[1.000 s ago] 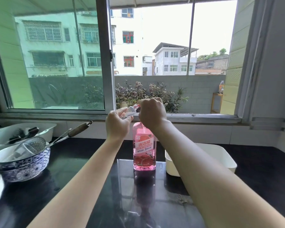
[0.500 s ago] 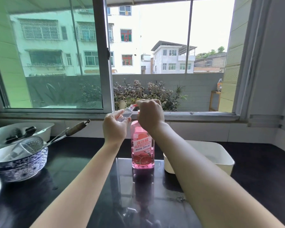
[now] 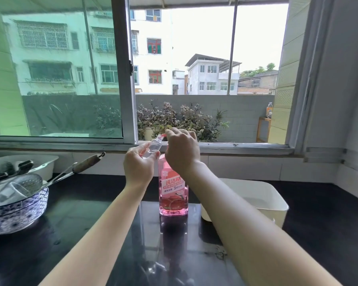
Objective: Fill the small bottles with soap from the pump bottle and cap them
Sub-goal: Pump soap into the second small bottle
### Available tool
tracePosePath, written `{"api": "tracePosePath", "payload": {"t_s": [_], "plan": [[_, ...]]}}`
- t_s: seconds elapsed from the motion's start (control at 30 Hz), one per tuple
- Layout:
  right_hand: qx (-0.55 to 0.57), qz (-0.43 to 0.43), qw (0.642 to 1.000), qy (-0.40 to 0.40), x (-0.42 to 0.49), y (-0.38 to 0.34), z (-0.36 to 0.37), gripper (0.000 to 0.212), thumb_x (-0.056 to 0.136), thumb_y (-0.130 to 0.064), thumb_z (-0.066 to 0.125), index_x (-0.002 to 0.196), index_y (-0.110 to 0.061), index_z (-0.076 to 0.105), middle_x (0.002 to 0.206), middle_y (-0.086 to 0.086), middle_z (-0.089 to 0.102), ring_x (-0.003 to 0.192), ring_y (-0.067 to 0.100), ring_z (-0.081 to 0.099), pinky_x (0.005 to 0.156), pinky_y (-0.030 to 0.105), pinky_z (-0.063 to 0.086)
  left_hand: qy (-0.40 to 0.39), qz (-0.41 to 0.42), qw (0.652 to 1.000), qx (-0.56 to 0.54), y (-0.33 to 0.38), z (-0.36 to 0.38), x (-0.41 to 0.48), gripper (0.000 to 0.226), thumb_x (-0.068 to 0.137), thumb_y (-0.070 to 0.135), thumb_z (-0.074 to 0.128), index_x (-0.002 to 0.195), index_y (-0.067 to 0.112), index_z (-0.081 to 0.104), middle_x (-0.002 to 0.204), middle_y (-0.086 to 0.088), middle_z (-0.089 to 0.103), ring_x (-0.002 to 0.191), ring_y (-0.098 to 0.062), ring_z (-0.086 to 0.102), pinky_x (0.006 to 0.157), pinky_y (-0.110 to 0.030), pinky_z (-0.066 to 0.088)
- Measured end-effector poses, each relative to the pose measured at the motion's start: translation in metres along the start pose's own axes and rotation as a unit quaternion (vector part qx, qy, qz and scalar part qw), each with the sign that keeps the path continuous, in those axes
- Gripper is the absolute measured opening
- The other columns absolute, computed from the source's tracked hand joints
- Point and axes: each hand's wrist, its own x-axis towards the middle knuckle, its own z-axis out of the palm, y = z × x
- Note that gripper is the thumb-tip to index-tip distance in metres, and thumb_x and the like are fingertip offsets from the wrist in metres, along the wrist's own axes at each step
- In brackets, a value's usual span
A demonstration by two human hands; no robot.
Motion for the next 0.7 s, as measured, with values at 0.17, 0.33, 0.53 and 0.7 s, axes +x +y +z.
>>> {"api": "tracePosePath", "payload": {"t_s": [0.17, 0.33, 0.53, 0.7], "plan": [[-0.012, 0.007, 0.999, -0.032, 0.011, -0.003, -0.009, 0.023, 0.085, -0.013, 0.057, 0.106, -0.005, 0.061, 0.11, 0.009, 0.065, 0.105, 0.028, 0.056, 0.1, 0.039, 0.039, 0.007, -0.017, 1.0, -0.019, 0.004, 0.003, 0.003, 0.041, 0.077, 0.018, 0.073, 0.115, 0.008, 0.063, 0.11, -0.014, 0.07, 0.091, -0.028, 0.066, 0.081, -0.034, 0.055], [0.058, 0.011, 0.998, 0.0, -0.012, 0.001, 0.017, 0.054, 0.081, 0.002, 0.054, 0.135, -0.003, 0.045, 0.139, 0.012, 0.048, 0.125, 0.031, 0.04, 0.107, 0.04, 0.032, 0.004, -0.023, 0.999, -0.036, -0.009, 0.008, -0.002, 0.042, 0.077, 0.019, 0.072, 0.116, 0.008, 0.063, 0.108, -0.013, 0.07, 0.091, -0.03, 0.066, 0.085, -0.04, 0.054], [0.015, 0.005, 1.0, -0.018, -0.009, 0.0, 0.012, 0.05, 0.087, -0.006, 0.052, 0.135, -0.004, 0.042, 0.14, 0.012, 0.047, 0.125, 0.031, 0.04, 0.106, 0.039, 0.03, -0.014, -0.024, 0.999, -0.031, -0.009, 0.008, -0.001, 0.046, 0.078, 0.02, 0.072, 0.121, 0.008, 0.06, 0.114, -0.013, 0.068, 0.068, -0.012, 0.061, 0.061, -0.011, 0.049], [-0.045, -0.008, 0.999, -0.004, 0.008, -0.002, -0.006, 0.021, 0.088, -0.015, 0.053, 0.105, -0.006, 0.061, 0.111, 0.008, 0.066, 0.102, 0.027, 0.058, 0.097, 0.038, 0.04, -0.004, -0.013, 1.0, -0.022, -0.002, 0.004, 0.004, 0.043, 0.077, 0.02, 0.072, 0.117, 0.006, 0.062, 0.108, -0.016, 0.07, 0.091, -0.032, 0.067, 0.085, -0.042, 0.055]]}}
